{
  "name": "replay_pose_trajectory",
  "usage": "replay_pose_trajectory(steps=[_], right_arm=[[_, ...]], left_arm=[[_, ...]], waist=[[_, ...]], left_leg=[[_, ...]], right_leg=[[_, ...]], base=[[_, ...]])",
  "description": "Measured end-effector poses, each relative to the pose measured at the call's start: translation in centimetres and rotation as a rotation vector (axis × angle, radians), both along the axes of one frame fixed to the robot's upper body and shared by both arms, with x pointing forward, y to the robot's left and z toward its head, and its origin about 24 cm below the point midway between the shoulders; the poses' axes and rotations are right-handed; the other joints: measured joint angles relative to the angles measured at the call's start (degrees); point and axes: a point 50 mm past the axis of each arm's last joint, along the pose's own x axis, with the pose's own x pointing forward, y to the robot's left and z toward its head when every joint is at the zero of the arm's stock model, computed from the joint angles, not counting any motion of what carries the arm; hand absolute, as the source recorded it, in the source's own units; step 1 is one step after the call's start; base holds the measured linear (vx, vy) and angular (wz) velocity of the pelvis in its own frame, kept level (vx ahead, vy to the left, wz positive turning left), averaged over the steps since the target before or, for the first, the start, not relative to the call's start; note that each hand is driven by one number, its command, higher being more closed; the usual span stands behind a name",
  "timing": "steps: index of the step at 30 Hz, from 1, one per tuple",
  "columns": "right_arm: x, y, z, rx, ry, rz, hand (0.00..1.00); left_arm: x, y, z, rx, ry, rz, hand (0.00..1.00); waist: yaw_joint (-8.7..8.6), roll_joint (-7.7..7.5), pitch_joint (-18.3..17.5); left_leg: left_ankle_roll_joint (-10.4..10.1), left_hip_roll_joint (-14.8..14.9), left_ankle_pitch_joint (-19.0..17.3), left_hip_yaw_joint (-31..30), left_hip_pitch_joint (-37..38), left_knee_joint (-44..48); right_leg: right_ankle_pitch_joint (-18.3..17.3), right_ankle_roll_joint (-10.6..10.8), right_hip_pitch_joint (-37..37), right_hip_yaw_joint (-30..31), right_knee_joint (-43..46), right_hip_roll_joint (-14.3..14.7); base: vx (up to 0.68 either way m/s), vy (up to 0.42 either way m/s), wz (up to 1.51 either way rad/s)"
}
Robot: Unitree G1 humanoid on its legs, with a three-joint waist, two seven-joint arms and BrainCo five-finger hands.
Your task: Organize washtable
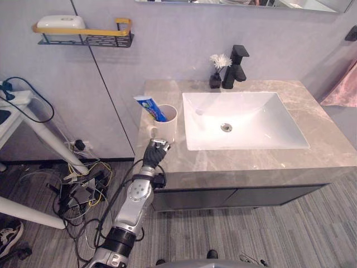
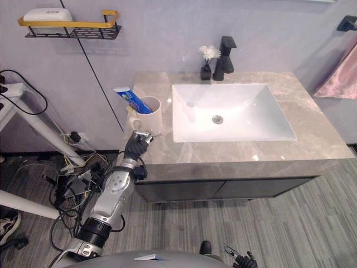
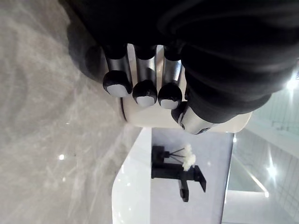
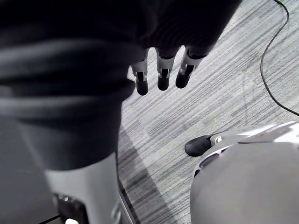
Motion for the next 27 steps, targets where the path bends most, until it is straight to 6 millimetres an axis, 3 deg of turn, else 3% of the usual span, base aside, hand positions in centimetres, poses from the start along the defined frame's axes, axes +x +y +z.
replay_pose_trajectory(steps=[10,27], right_arm=[[0.1,-0.1,0.0,0.003,-0.004,-0.01,0.0],[0.2,-0.1,0.1,0.003,-0.011,-0.007,0.0]], left_arm=[[0.9,1.3,0.7,-0.001,-0.021,0.074,1.0],[2.5,1.3,1.4,0.014,-0.025,0.098,1.0]], waist=[[-0.49,0.55,0.5],[-0.91,0.37,0.6]], left_leg=[[0.0,0.02,-0.01,1.23,0.33,-0.75],[0.02,-0.06,-0.03,1.54,0.3,-1.08]], right_leg=[[0.05,0.07,-0.51,1.31,0.0,0.15],[0.09,0.12,-1.06,1.59,0.0,0.15]], base=[[0.01,0.001,-0.06],[0.0,0.0,0.0]])
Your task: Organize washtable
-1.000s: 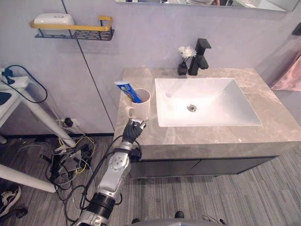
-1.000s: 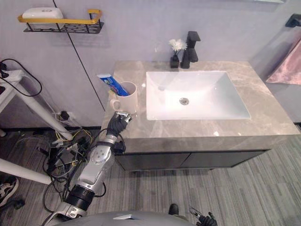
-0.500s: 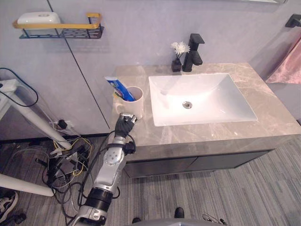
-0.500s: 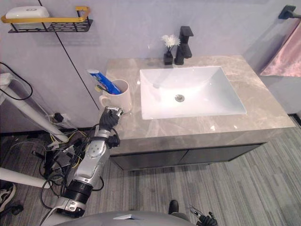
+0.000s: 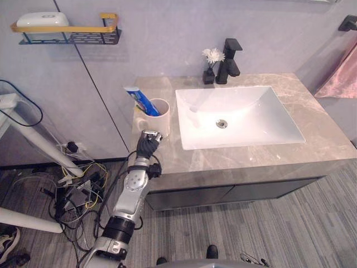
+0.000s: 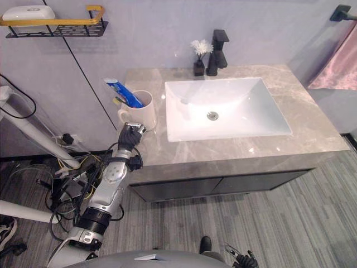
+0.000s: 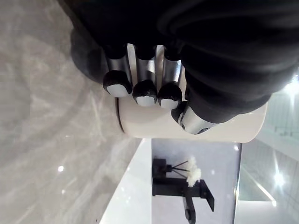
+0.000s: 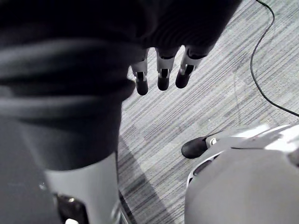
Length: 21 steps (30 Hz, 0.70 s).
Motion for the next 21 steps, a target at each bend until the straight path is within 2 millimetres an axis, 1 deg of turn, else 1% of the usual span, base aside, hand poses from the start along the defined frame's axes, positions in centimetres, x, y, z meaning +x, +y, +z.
replay_pose_trajectory(steps=[4,6,9,12,18,21], right_arm=[[0.0,0.0,0.0,0.004,-0.003,0.002,0.0],[0.0,0.0,0.0,0.006,-0.003,0.003,0.0],[0.0,0.2,0.0,0.01,-0.003,0.001,0.0],[0.4,0.2,0.2,0.007,-0.028,0.002,0.0],[0.5,0.4,0.2,0.012,-0.033,-0.002,0.0],[0.5,0.3,0.2,0.012,-0.037,-0.002,0.0]], left_arm=[[0.7,0.6,0.4,-0.002,-0.003,0.037,1.0],[0.9,1.0,0.5,-0.005,-0.006,0.059,1.0],[1.6,1.3,0.9,-0.005,-0.01,0.081,1.0],[2.4,1.8,1.4,-0.004,-0.014,0.107,1.0],[3.8,3.5,2.3,0.013,-0.012,0.179,1.0],[4.3,5.0,2.8,0.019,-0.012,0.231,1.0]], waist=[[-0.18,-0.09,0.07],[-0.48,-0.06,0.12],[-0.97,-0.28,0.47],[-0.98,-0.34,0.86],[-1.24,-0.41,1.35],[-1.23,-0.15,1.66]], left_leg=[[0.04,0.02,-0.14,1.11,0.01,-0.01],[0.07,0.0,-0.2,1.47,-0.04,-0.01],[0.08,-0.02,-0.2,1.51,-0.04,-0.01],[0.09,-0.02,-0.22,2.2,-0.03,-0.01],[0.13,-0.04,-0.31,3.51,-0.1,0.01],[0.12,-0.04,-0.51,4.57,-0.11,0.05]], right_leg=[[0.18,0.09,-0.29,1.24,0.0,0.09],[0.28,0.11,-0.55,1.52,0.0,0.11],[0.32,0.11,-0.82,1.57,0.0,0.1],[0.52,0.11,-0.97,2.24,0.0,0.13],[0.98,0.16,-1.91,3.56,0.0,0.22],[1.2,0.19,-2.25,4.7,0.0,0.31]], base=[[0.02,0.002,-0.13],[0.01,0.005,-0.12],[-0.01,0.002,-0.01],[0.0,0.005,-0.11],[-0.01,0.006,-0.12],[0.0,0.006,-0.17]])
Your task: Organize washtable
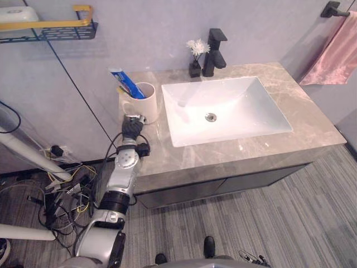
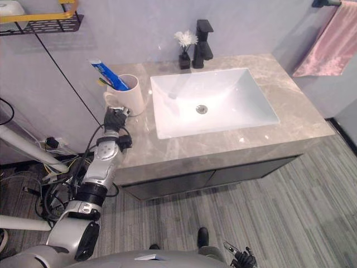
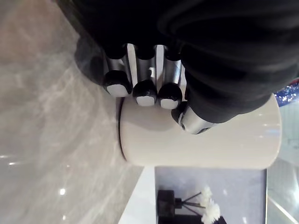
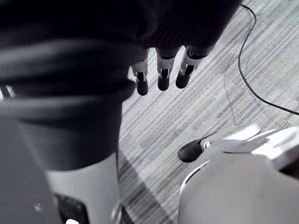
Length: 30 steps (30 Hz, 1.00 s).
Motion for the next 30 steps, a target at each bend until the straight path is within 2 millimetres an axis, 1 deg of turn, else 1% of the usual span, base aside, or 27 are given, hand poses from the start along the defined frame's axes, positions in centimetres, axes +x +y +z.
replay_pose_trajectory(steps=[2,3,9,10,14,19,26,28,30], right_arm=[[-0.1,-0.1,0.0,-0.001,0.0,-0.006,0.0],[-0.2,-0.1,0.0,-0.001,0.002,-0.011,0.0],[-0.1,-0.3,0.1,-0.002,-0.008,-0.02,0.0],[0.1,-0.3,0.2,-0.006,-0.019,-0.02,0.0],[0.3,-0.3,0.3,-0.008,-0.032,-0.018,0.0],[0.3,-0.1,0.2,0.005,-0.037,-0.01,0.0],[0.2,0.1,0.2,0.016,-0.036,-0.008,0.0],[0.2,0.2,0.2,0.017,-0.037,-0.003,0.0],[0.3,0.2,0.2,0.017,-0.038,-0.002,0.0]], left_arm=[[0.3,0.6,0.5,0.016,-0.005,0.011,1.0],[0.7,0.8,0.9,0.02,-0.011,0.02,1.0],[2.0,3.4,3.1,0.026,-0.032,0.111,1.0],[2.2,4.2,3.7,0.027,-0.039,0.133,1.0],[2.5,5.7,5.4,0.055,-0.064,0.171,1.0],[2.5,7.1,6.1,0.03,-0.071,0.213,1.0],[2.4,7.0,6.0,0.031,-0.073,0.209,1.0],[2.0,6.6,5.9,0.031,-0.092,0.193,1.0],[1.3,5.5,5.4,0.017,-0.123,0.16,1.0]], waist=[[-0.22,0.1,0.6],[-0.05,0.06,1.01],[-0.12,0.2,2.67],[-0.11,0.13,3.07],[-0.08,-0.05,4.14],[-0.1,-0.71,4.69],[-0.03,-1.22,4.97],[-0.02,-1.21,4.97],[0.19,-1.21,4.96]], left_leg=[[0.0,-0.02,-0.01,0.18,-0.03,0.03],[0.0,-0.02,-0.01,0.29,-0.21,0.04],[0.0,0.0,-0.09,1.77,-0.56,0.04],[0.0,0.01,-0.09,2.45,-0.8,0.05],[0.07,-0.03,-0.13,3.92,-2.05,0.59],[0.51,-0.42,-0.48,5.95,-2.24,1.23],[0.57,-0.51,-0.59,6.09,-2.26,1.58],[0.57,-0.48,-0.58,5.76,-2.31,1.57],[0.59,-0.54,-0.57,5.14,-2.35,1.56]], right_leg=[[0.06,0.01,-0.32,0.18,0.0,0.01],[0.14,-0.02,-0.56,0.33,0.0,0.03],[0.54,-0.08,-1.71,1.81,0.01,0.26],[0.79,-0.09,-2.03,2.63,0.02,0.38],[1.99,-0.18,-3.9,4.22,0.02,0.51],[2.73,-0.14,-4.86,6.38,0.02,0.4],[2.9,-0.11,-4.84,6.52,0.02,0.14],[2.89,-0.12,-4.77,6.18,0.02,0.17],[2.88,-0.12,-4.51,5.46,0.03,0.14]], base=[[-0.03,0.006,-0.06],[0.0,-0.001,-0.09],[0.01,0.003,-0.13],[-0.01,0.003,-0.24],[-0.02,0.008,-0.2],[-0.04,0.016,-0.22],[-0.02,0.002,-0.02],[0.03,-0.002,0.07],[0.03,0.014,0.13]])
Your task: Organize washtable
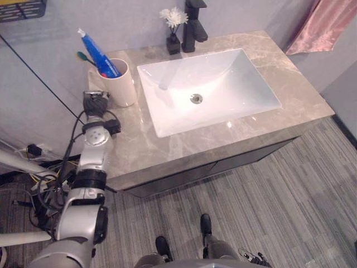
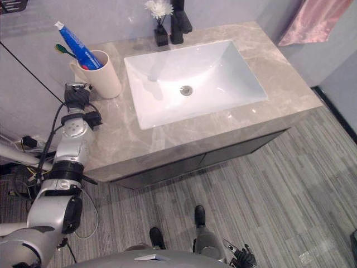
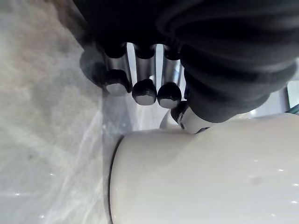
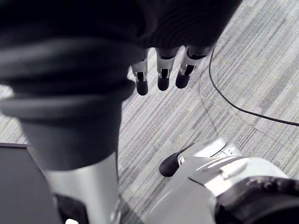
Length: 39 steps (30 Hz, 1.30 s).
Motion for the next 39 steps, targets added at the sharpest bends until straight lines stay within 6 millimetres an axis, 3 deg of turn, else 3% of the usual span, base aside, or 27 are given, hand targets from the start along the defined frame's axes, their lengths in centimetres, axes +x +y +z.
replay_pose_trajectory(steps=[7,11,16,22,29,39], right_arm=[[0.1,0.0,0.0,-0.003,-0.004,0.009,0.0],[0.3,0.0,0.1,-0.01,-0.016,0.015,0.0],[0.3,-0.3,0.2,-0.02,-0.016,0.017,0.0],[0.3,-0.2,0.2,-0.019,-0.017,0.021,0.0],[0.3,-0.2,0.2,-0.021,-0.017,0.019,0.0],[0.2,-0.2,0.1,-0.017,-0.016,0.01,0.0]], left_arm=[[-1.9,-4.1,-1.9,-0.012,-0.038,-0.125,1.0],[-2.0,-6.6,-2.5,0.017,-0.025,-0.205,1.0],[-2.2,-8.6,-3.5,0.005,-0.001,-0.268,1.0],[-2.3,-10.8,-4.1,0.023,0.028,-0.36,1.0],[-1.6,-11.7,-4.3,0.035,0.054,-0.387,1.0],[-0.9,-11.0,-4.5,0.077,0.096,-0.355,1.0]], waist=[[0.46,-0.08,-0.09],[0.86,-0.08,-0.25],[0.79,0.85,-1.26],[0.09,0.87,-2.39],[0.02,0.92,-2.96],[-0.26,0.95,-3.8]], left_leg=[[0.1,-0.28,0.05,-2.72,0.0,0.22],[0.43,-0.54,0.27,-3.73,-0.03,0.23],[0.6,-0.95,0.38,-3.72,-0.06,0.02],[0.72,-1.1,0.46,-3.69,-0.07,-0.07],[0.73,-1.11,0.47,-3.49,-0.03,-0.04],[0.72,-1.11,0.46,-2.66,0.0,-0.05]], right_leg=[[-0.03,-0.02,1.36,-3.11,0.0,-0.55],[-0.15,-0.17,1.85,-4.36,0.0,-0.99],[-0.21,-0.12,1.73,-4.37,0.0,-1.39],[-0.21,-0.11,1.67,-4.36,-0.01,-1.54],[-0.18,-0.09,1.63,-4.21,-0.01,-1.55],[-0.12,-0.03,1.28,-3.58,-0.01,-1.5]], base=[[0.01,0.019,0.2],[-0.02,0.009,0.13],[0.0,0.0,0.0],[0.0,0.0,0.0],[0.0,0.0,0.0],[0.0,0.0,-0.03]])
